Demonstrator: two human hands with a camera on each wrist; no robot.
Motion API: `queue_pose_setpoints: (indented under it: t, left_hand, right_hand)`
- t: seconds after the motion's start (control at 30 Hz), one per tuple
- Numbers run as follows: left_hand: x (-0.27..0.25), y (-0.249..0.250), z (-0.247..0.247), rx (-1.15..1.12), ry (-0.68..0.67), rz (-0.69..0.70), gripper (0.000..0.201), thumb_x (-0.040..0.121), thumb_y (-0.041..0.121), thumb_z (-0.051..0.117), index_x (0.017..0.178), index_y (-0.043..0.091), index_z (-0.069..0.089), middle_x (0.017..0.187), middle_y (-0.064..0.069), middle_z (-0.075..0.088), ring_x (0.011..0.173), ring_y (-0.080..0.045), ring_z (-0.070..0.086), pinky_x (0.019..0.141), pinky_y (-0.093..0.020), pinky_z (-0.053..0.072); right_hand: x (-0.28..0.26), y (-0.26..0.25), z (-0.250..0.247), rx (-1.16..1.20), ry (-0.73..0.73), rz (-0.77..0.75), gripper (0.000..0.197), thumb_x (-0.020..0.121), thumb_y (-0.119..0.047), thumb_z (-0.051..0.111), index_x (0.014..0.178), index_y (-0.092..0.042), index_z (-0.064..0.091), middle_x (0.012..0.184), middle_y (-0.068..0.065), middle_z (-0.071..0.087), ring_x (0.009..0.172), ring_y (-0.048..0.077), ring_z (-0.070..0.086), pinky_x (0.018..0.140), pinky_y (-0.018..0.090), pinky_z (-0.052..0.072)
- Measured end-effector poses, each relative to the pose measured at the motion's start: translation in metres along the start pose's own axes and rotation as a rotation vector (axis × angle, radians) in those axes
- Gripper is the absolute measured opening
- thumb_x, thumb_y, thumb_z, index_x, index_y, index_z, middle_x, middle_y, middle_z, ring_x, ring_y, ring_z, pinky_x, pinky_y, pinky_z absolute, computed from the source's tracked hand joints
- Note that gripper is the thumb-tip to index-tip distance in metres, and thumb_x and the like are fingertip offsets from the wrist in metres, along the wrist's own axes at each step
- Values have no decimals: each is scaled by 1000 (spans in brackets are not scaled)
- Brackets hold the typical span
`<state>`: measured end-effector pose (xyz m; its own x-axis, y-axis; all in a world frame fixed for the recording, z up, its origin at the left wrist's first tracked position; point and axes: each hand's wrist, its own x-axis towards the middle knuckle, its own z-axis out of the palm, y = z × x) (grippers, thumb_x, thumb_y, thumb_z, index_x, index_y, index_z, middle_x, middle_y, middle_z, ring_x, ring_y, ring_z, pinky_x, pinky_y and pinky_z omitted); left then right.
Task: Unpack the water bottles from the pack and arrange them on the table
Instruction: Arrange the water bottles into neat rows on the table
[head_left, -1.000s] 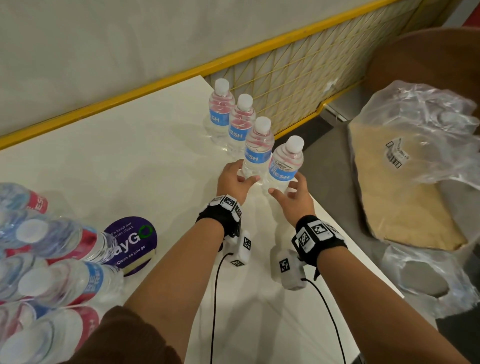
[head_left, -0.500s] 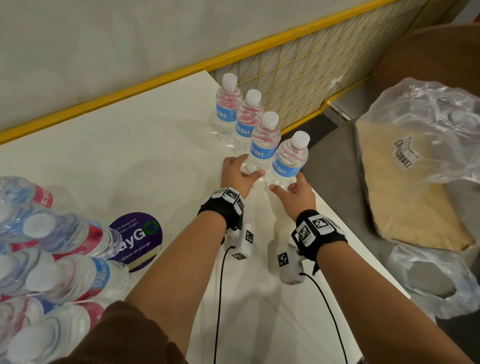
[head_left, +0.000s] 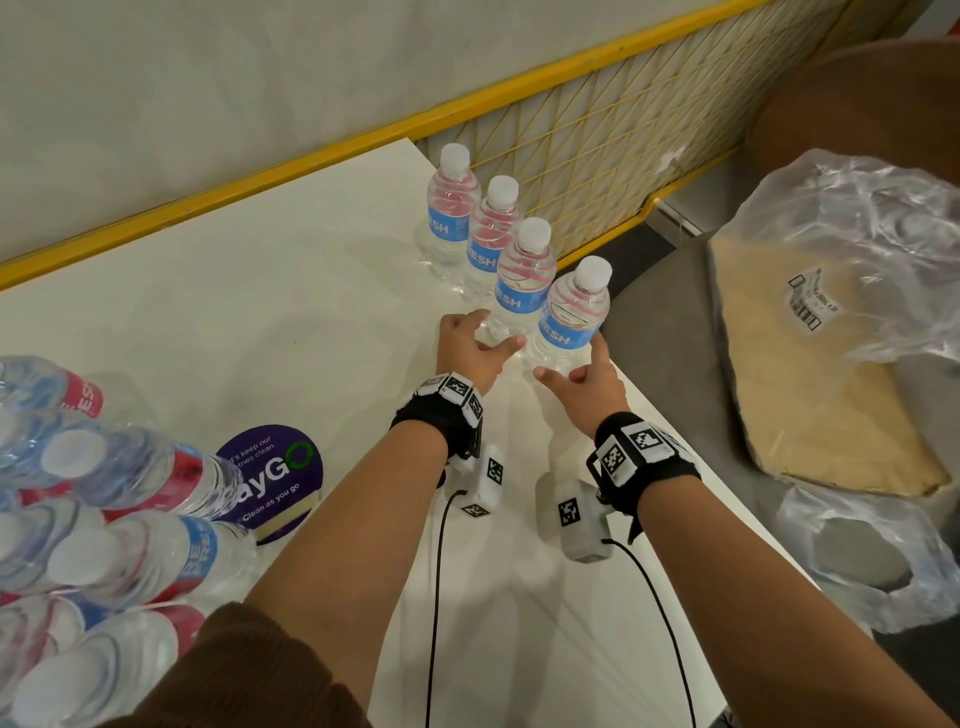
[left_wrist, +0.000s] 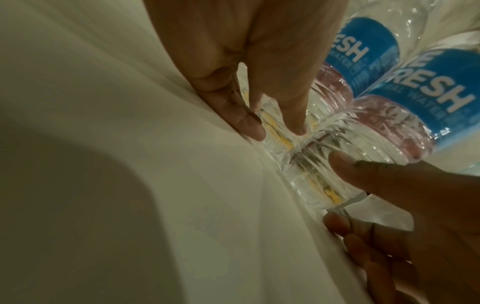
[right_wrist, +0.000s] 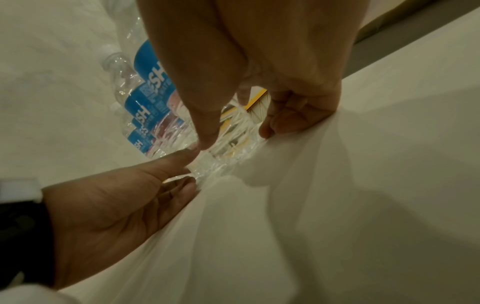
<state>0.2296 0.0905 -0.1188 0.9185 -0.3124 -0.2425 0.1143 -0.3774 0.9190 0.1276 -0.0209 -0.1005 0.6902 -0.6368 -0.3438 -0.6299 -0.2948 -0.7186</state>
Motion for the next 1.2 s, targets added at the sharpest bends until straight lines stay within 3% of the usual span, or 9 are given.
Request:
queue_pose_setpoints:
  t: [0.33, 0.63, 0.8, 0.93, 1.1, 1.2]
  left_hand:
    - [-1, 0, 0, -24, 19, -2, 62, 78, 27, 76, 130, 5, 51, 125, -9, 38, 80, -22, 60, 72, -32, 57]
    - [-3, -1, 0, -18, 19, 14, 61, 82, 25, 72, 134, 4, 49, 116, -5, 35, 80, -19, 58, 67, -23, 54]
    - [-1, 0, -1, -10, 8, 8, 64, 81, 27, 73, 136, 6, 48, 120, -7, 36, 80, -18, 56, 69, -28, 56]
    - [2, 1, -1, 9, -14, 2, 65, 82, 28, 72, 137, 7, 46, 121, -9, 35, 80, -17, 53, 69, -29, 55]
    - [4, 4, 0, 67, -44, -21, 66, 83, 30, 71, 139, 9, 44, 127, -11, 34, 104, -29, 56, 71, -32, 57]
    - [-1, 10, -1, 103, -41, -51, 70, 81, 34, 72, 141, 11, 42, 128, -11, 34, 110, -32, 54, 83, -39, 56]
  right_hand:
    - [-1, -1, 3, 35, 43, 10, 74, 79, -49, 67, 139, -33, 27, 106, 10, 59, 98, 22, 59, 92, 42, 50]
    - [0, 0, 5, 25, 35, 16, 75, 77, -51, 68, 138, -33, 27, 96, 4, 55, 98, 24, 60, 92, 46, 50]
    - [-2, -1, 5, 40, 36, 13, 74, 78, -49, 68, 138, -32, 28, 98, 4, 55, 98, 23, 59, 93, 46, 49]
    - [-3, -1, 3, 54, 39, 10, 73, 78, -48, 68, 138, -32, 29, 109, 9, 59, 100, 22, 57, 95, 45, 48]
    - [-3, 0, 4, 60, 45, 14, 74, 79, -47, 69, 139, -31, 28, 103, 5, 57, 98, 22, 59, 93, 45, 50]
    - [-4, 0, 2, 69, 36, 6, 76, 79, -45, 70, 140, -30, 27, 103, 5, 55, 98, 22, 58, 93, 43, 50]
